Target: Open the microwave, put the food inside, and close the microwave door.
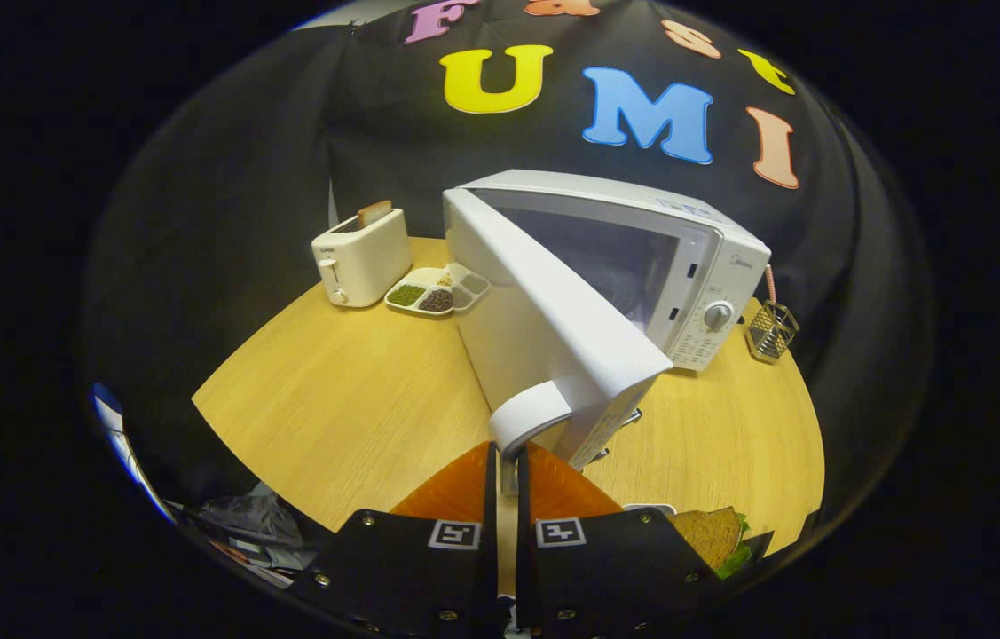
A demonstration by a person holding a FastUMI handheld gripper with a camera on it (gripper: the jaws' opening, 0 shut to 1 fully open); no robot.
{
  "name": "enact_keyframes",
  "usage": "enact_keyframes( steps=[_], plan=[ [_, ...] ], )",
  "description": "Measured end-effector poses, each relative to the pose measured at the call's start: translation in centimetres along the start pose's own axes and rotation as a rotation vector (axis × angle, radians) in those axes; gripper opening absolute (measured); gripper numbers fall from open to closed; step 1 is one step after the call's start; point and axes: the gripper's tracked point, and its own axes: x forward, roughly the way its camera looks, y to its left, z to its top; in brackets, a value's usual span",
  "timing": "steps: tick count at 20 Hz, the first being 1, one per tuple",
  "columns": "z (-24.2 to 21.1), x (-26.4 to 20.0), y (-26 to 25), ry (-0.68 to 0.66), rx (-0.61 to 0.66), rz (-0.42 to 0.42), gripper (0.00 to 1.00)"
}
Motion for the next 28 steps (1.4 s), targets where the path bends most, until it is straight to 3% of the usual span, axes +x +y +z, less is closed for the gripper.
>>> enact_keyframes(
  steps=[5,10,14,19,24,26,28],
  plan=[
    [-0.3,-0.2,5.5,0.018,-0.045,0.084,0.08],
    [-0.5,-0.4,9.0,0.041,-0.135,0.098,0.08],
    [0.0,-0.5,13.4,0.027,-0.17,0.214,0.08],
    [1.7,-0.4,18.4,-0.07,-0.223,0.407,0.08],
    [4.9,-5.9,22.0,-0.192,-0.152,0.702,0.08],
    [6.2,-8.4,21.9,-0.259,-0.143,0.767,0.31],
    [7.3,-9.7,20.8,-0.314,-0.139,0.768,0.79]
  ],
)
